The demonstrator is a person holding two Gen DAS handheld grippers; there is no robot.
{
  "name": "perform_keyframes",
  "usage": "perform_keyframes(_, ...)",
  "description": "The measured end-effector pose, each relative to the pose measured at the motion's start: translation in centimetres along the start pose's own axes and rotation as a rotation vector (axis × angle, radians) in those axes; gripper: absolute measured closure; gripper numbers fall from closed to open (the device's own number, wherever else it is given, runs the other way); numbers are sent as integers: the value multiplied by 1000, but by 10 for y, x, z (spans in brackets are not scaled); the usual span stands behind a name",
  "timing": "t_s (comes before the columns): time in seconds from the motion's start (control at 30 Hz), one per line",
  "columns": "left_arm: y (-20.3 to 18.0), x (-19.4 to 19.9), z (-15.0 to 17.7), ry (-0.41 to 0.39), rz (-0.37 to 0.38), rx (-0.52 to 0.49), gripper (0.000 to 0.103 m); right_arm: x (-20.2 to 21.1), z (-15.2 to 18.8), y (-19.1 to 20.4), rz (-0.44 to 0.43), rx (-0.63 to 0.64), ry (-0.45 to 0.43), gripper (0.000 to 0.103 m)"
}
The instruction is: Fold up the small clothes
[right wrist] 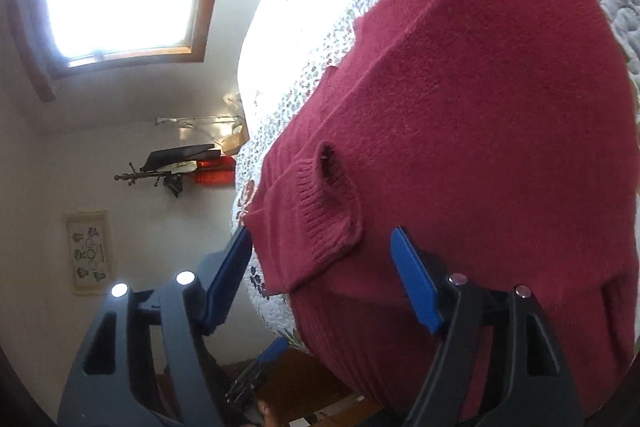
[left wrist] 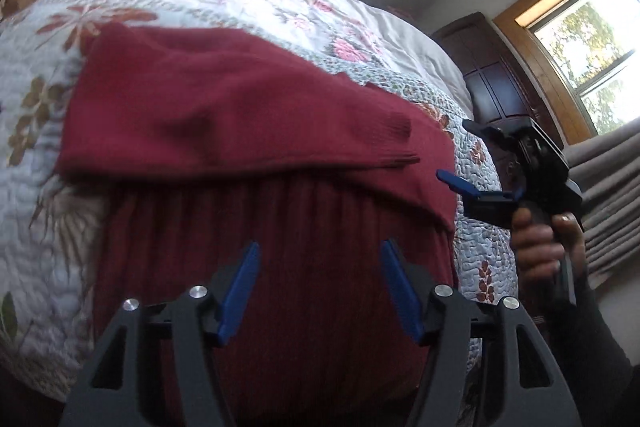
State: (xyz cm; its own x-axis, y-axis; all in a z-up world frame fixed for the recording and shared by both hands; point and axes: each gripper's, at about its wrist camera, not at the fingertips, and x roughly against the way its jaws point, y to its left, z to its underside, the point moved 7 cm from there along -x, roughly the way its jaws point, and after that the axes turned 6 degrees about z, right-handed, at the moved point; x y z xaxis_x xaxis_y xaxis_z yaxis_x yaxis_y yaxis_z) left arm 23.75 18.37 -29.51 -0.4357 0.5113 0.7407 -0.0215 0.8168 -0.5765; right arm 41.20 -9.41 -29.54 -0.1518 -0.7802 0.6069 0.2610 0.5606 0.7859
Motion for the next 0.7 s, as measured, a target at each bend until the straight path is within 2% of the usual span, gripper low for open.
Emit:
perform_keyframes(0.07, 16, 11, 12, -15, -15, 58, 39, -13, -7, -2, 6, -7, 31, 37)
perform_keyframes(0.2, 40, 22, 29, -40, -34, 162, 38, -28, -10, 14, -1, 45, 76, 37)
perform_keyframes(0.3, 47, 25, 37, -43, -26, 202, 38, -37, -13, 24, 9, 63, 87, 37)
perform_keyframes(0.37, 46, 24, 37, -44, -27, 197, 38, -38, -13, 29, 10, 69, 91, 45)
perform_keyframes(0.4, 45, 24, 38, -43, -26, 196, 38, -40, -14, 31, 13, 77, 95, 55)
perform_keyframes(0.43, 45, 23, 38, -41, -26, 198, 38, -42, -13, 35, 12, 83, 101, 75)
perform_keyframes(0.5, 45, 20, 37, -38, -21, 199, 38, -45, -12, 41, 24, 106, 108, 95)
perform_keyframes(0.7, 38, 9, 28, -24, -13, 187, 38, -14, -10, 75, 50, 199, 26, 97)
